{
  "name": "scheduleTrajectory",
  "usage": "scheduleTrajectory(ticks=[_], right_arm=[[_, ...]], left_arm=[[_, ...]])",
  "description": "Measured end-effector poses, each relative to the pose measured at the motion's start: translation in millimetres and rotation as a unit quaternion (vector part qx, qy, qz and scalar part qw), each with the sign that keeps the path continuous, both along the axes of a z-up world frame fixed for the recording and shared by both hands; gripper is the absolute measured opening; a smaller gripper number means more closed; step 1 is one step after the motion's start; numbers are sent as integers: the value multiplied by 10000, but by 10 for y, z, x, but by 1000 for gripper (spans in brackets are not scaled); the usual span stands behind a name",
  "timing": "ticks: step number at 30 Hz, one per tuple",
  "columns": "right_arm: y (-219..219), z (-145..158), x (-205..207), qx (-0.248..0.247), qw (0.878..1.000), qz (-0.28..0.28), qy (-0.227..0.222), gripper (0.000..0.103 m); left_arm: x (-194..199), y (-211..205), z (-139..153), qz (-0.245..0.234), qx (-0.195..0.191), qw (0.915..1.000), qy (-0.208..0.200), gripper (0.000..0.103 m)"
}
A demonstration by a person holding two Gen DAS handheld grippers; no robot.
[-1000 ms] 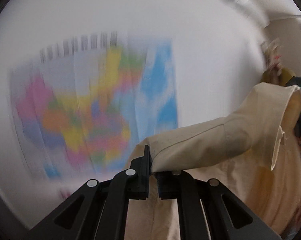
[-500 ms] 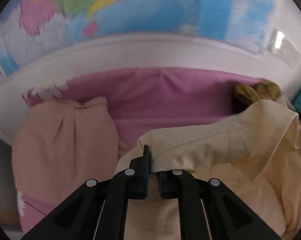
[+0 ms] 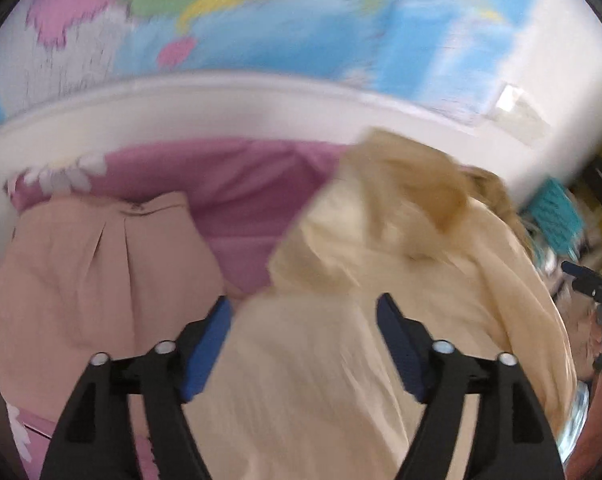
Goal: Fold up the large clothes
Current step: 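Lay the cream shirt flat on the bed with both tools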
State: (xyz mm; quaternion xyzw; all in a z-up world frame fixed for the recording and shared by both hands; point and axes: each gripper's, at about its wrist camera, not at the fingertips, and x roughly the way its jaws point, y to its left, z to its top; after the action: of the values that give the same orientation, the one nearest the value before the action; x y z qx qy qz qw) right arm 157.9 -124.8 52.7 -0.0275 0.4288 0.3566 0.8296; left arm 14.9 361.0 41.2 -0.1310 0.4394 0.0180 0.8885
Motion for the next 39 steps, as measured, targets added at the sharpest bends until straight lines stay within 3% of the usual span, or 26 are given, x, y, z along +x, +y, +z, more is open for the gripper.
scheduleTrajectory(ticks=[3,7,9,10,11,14,16,18,20,22,24,25,26,27,29,30,31,32,33,34,35,36,37,38,39], right_arm=[[-353,-322,-589,118,9991,108,382,98],[-635,-825,-1019,761,9888,-28,1285,96],[-610,-930,-1187,988,9849,95,1422,62],[-582,-889,-1211,988,9863,130,1314,15],[-560,-825,-1212,880,9889,55,1194,4],[-605,-325,-1146,532,9976,-262,356,3],[-735,89,-1034,325,9969,-611,-381,3],[-768,310,-788,-65,9931,-880,-767,4],[-728,266,-528,-200,9929,-960,-667,7],[-624,-20,-256,-669,9904,-1124,-451,14],[-640,-366,-82,-753,9890,-1276,52,19],[-691,-496,-65,-776,9878,-1337,167,22],[-728,-600,-46,-722,9873,-1391,259,22],[-734,-701,-24,-711,9869,-1400,362,23],[-740,-767,-29,-660,9859,-1502,344,29],[-785,-773,-68,-661,9858,-1512,299,29],[-775,-747,-92,-670,9859,-1517,235,33],[-770,-710,-123,-703,9851,-1561,135,49],[-795,-647,-138,-822,9823,-1680,-48,57],[-782,-594,-185,-910,9803,-1737,-215,59],[-768,-555,-228,-913,9803,-1725,-314,58],[-768,-514,-286,-848,9807,-1714,-418,58],[-770,-481,-344,-763,9809,-1718,-506,58],[-769,-459,-389,-703,9811,-1711,-575,60],[-754,-443,-466,-611,9818,-1671,-656,61]], left_arm=[[-282,-268,126,-455,78,9987,-197,77],[-508,-446,23,-758,138,9968,-204,77],[-574,-509,-18,-843,86,9961,-233,77],[-607,-542,-61,-887,40,9958,-214,77],[-643,-594,-39,-926,37,9955,-209,77],[-815,-705,34,-1027,81,9943,-259,77],[-962,-791,101,-1181,74,9924,-335,80],[-1101,-917,87,-1357,214,9898,-375,85],[-1217,-1057,47,-1503,388,9875,-288,89],[-1295,-1203,-86,-1547,650,9858,-59,89],[-1296,-1315,-281,-1388,1153,9830,325,89],[-1297,-1325,-360,-1303,1301,9818,463,82],[-1290,-1305,-454,-1186,1426,9806,640,65],[-1285,-1264,-467,-1114,1381,9814,731,55],[-1289,-1102,-410,-995,1133,9862,679,25],[-1305,-994,-295,-878,1156,9880,523,19],[-1314,-892,-180,-694,1238,9891,398,11],[-1326,-795,-57,-459,1372,9890,299,5],[-1318,-618,82,-66,1567,9873,255,5],[-1314,-436,171,205,1494,9882,249,9],[-1321,-155,259,574,1322,9892,251,15],[-1338,-17,289,808,1384,9868,244,17],[-1357,134,297,1154,1604,9798,296,23],[-1339,247,273,1515,1914,9688,438,36],[-1325,344,193,1870,2426,9495,683,46]])
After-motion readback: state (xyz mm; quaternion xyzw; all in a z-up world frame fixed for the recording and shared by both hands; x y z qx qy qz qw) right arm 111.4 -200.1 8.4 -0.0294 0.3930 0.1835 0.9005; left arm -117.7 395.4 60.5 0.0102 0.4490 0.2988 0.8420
